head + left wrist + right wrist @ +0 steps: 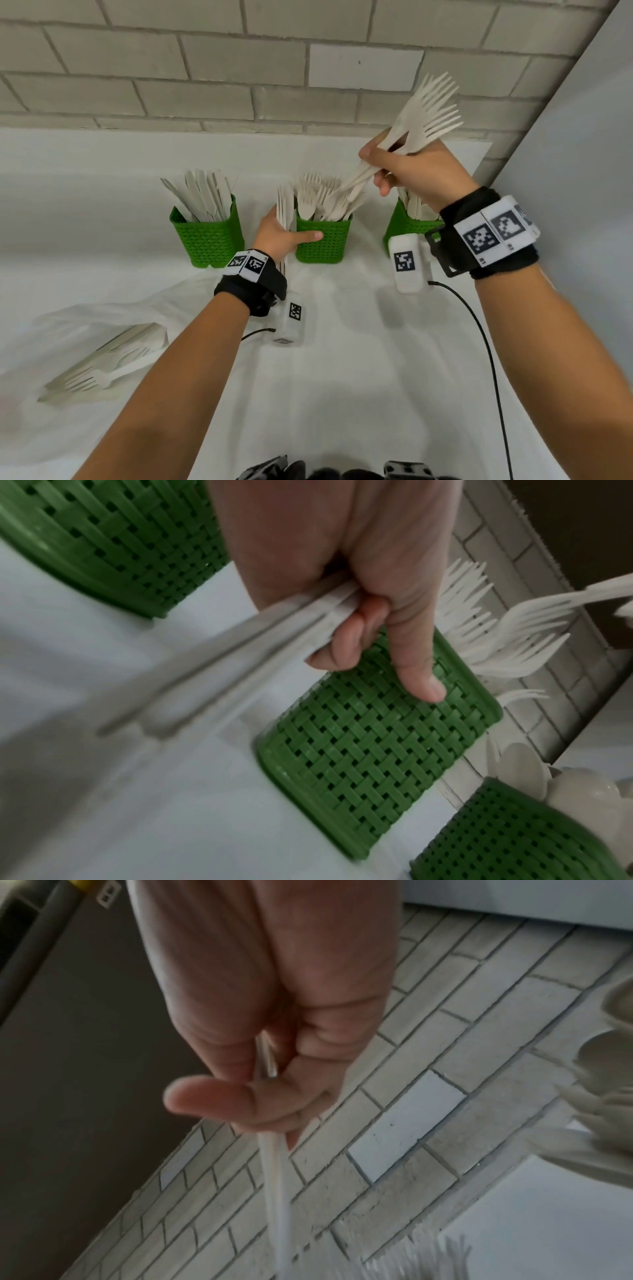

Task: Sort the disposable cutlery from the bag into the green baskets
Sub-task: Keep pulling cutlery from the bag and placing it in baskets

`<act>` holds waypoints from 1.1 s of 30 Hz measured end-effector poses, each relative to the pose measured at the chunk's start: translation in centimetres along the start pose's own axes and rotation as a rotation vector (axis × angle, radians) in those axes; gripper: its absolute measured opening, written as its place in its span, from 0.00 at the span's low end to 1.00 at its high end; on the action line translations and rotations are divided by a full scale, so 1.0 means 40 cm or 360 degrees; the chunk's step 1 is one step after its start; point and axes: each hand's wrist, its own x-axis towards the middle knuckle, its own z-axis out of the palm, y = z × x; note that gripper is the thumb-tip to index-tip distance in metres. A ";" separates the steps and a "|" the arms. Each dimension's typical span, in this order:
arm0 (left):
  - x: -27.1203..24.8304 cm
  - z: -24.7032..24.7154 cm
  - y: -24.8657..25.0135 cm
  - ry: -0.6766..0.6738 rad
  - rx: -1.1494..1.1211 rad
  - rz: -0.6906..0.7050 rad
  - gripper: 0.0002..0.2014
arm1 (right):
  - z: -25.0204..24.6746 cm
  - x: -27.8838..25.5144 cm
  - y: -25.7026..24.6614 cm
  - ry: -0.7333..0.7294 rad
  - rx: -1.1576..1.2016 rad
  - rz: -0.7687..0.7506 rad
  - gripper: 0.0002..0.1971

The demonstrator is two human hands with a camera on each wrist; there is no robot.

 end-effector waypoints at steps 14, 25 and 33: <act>-0.007 -0.001 -0.001 -0.0061 -0.0020 0.0056 0.28 | 0.083 0.024 0.138 -0.0035 -0.0368 -0.0053 0.03; -0.009 -0.006 -0.002 -0.0102 0.0009 0.0039 0.30 | 0.023 0.052 0.131 -0.0497 -0.0875 -0.0083 0.05; -0.005 -0.005 -0.005 -0.0094 -0.0010 0.0036 0.31 | 0.050 0.060 0.164 -0.0220 -0.0781 -0.0224 0.16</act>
